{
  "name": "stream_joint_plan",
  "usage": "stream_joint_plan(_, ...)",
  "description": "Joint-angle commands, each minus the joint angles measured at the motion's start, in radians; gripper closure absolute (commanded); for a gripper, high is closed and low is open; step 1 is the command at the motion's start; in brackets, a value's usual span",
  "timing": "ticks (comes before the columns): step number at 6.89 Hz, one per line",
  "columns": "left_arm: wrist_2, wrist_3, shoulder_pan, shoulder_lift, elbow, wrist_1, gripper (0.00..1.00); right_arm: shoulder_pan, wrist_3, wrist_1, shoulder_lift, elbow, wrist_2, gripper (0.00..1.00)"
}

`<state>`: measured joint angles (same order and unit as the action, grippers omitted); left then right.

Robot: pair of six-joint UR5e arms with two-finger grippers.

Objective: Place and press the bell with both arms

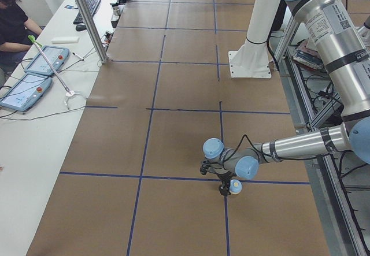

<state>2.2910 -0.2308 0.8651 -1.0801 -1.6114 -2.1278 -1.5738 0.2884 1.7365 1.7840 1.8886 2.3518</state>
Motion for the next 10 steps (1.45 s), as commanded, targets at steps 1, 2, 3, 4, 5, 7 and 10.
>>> stream_joint_plan(1, 0.005, -0.001, -0.020, 0.002, 0.025, -0.001, 0.00, 0.000, -0.002, 0.000, 0.000, 0.001, 0.000, 0.00)
stream_joint_plan(2, 0.005, -0.001, -0.024, -0.001, 0.025, 0.000, 0.00, 0.000, -0.002, 0.000, 0.000, 0.001, 0.000, 0.00)
stream_joint_plan(3, 0.008, -0.001, -0.024, -0.001, 0.024, -0.007, 0.05, 0.000, -0.002, 0.000, 0.000, 0.001, 0.000, 0.00)
stream_joint_plan(4, 0.007, -0.001, -0.024, 0.002, 0.025, -0.038, 0.52, 0.000, -0.002, 0.000, 0.000, 0.001, 0.000, 0.00)
stream_joint_plan(5, 0.004, -0.001, -0.023, 0.002, 0.016, -0.041, 0.83, 0.000, -0.002, 0.000, 0.000, 0.001, 0.000, 0.00)
stream_joint_plan(7, 0.001, -0.001, -0.015, 0.002, -0.024, -0.050, 0.91, 0.000, -0.002, 0.000, 0.000, 0.001, 0.000, 0.00)
stream_joint_plan(10, -0.007, -0.217, 0.057, -0.012, -0.226, -0.047, 0.91, 0.000, -0.003, 0.000, 0.000, 0.001, 0.001, 0.00)
